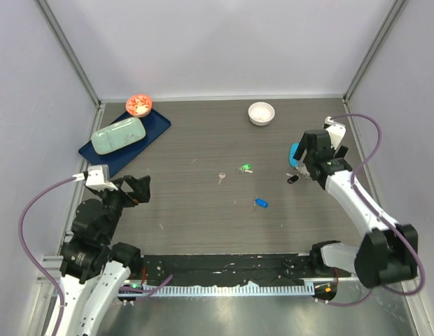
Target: Put the keys on the keyring
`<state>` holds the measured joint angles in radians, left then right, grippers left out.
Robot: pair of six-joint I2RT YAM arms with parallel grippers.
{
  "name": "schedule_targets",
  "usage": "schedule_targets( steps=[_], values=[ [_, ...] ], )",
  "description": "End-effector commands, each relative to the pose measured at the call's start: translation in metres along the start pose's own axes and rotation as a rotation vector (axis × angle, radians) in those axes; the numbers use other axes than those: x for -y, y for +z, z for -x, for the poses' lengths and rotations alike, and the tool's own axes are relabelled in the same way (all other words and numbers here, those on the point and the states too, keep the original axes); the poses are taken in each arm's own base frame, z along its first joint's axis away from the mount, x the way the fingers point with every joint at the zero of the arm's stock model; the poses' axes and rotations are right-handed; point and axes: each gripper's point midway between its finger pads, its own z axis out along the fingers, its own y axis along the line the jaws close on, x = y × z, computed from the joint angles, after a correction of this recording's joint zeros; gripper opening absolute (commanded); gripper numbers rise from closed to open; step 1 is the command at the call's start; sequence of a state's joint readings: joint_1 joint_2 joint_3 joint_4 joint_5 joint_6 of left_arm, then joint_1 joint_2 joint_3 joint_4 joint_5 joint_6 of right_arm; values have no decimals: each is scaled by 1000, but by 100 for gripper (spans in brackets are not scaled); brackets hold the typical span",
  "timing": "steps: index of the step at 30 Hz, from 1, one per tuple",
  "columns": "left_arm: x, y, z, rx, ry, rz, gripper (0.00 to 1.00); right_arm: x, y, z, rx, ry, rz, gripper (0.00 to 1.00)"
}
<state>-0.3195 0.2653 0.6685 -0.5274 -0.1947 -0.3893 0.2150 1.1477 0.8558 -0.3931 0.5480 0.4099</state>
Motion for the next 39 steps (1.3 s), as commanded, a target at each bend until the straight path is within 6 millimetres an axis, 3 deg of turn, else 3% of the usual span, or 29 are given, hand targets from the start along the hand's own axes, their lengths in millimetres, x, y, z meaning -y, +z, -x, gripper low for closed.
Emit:
schedule_targets(
  steps=[1,7,14,19,26,29,32,35,39],
  values=[
    [2,-6,10,44,27,-17,100,17,44,14,5,192,-101,99],
    [1,-6,5,30,37,-16,100,37,106,-6,-54,263,-191,81],
    [2,-6,4,34,39,-24,100,43,143,-39,-175,266,-174,59],
    [2,-6,3,31,40,-23,100,42,154,-52,-211,254,-166,49],
    [3,-4,2,23,43,-29,100,38,158,-53,-224,226,-142,44],
    [4,-4,1,22,45,-32,100,32,161,-45,-210,222,-113,44],
    [4,-5,2,23,44,-34,100,25,165,-40,-199,228,-78,50],
    [4,-5,1,23,46,-34,100,23,169,-44,-212,222,-70,49],
    [4,-6,2,29,43,-36,100,26,168,-47,-215,227,-74,35]
  ],
)
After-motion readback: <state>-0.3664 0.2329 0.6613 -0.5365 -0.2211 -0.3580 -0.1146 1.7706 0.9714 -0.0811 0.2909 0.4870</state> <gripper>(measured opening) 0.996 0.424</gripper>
